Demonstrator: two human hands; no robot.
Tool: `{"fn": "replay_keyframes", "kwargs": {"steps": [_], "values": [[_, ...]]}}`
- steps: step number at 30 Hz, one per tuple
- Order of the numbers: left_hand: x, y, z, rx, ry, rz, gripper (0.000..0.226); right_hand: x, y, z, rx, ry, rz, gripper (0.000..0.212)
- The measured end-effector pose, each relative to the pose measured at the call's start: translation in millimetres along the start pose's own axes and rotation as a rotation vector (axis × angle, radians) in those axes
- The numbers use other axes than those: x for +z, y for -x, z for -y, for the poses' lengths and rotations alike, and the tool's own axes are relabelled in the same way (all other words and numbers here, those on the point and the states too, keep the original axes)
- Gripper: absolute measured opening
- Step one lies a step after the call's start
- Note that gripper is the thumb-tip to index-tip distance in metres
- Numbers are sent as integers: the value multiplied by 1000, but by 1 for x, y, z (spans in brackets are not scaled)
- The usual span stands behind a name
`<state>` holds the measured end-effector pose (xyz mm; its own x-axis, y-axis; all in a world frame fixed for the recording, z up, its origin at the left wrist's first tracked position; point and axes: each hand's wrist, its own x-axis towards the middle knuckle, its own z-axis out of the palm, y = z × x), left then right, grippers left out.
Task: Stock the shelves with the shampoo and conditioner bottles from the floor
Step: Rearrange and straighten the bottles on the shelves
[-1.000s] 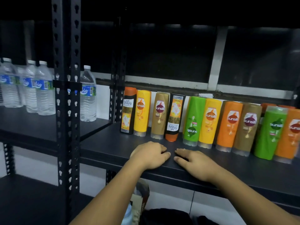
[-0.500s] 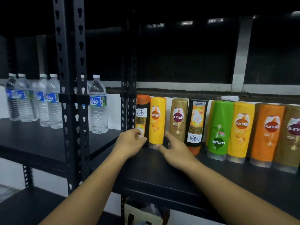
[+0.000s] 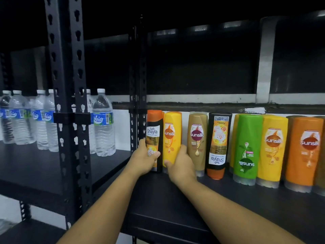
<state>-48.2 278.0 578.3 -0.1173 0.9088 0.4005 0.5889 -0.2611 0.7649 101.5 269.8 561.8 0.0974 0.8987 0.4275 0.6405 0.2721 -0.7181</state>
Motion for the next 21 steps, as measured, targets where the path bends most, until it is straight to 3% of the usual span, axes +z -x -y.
{"fn": "replay_keyframes", "kwargs": {"steps": [5,10,15,21], "values": [[-2,19,-2,37,19,14,45,-14,13,-3,-42,32,35,48],[6,49,-18,76,55,69,53,-53,34,-23,-91,19,104,63],[42,68,-50,143,77,169,57,-101,51,-54,-39,97,44,53],[78,72,-79,172,95,194,55,-137,49,-73,-3,156,-2,54]]}}
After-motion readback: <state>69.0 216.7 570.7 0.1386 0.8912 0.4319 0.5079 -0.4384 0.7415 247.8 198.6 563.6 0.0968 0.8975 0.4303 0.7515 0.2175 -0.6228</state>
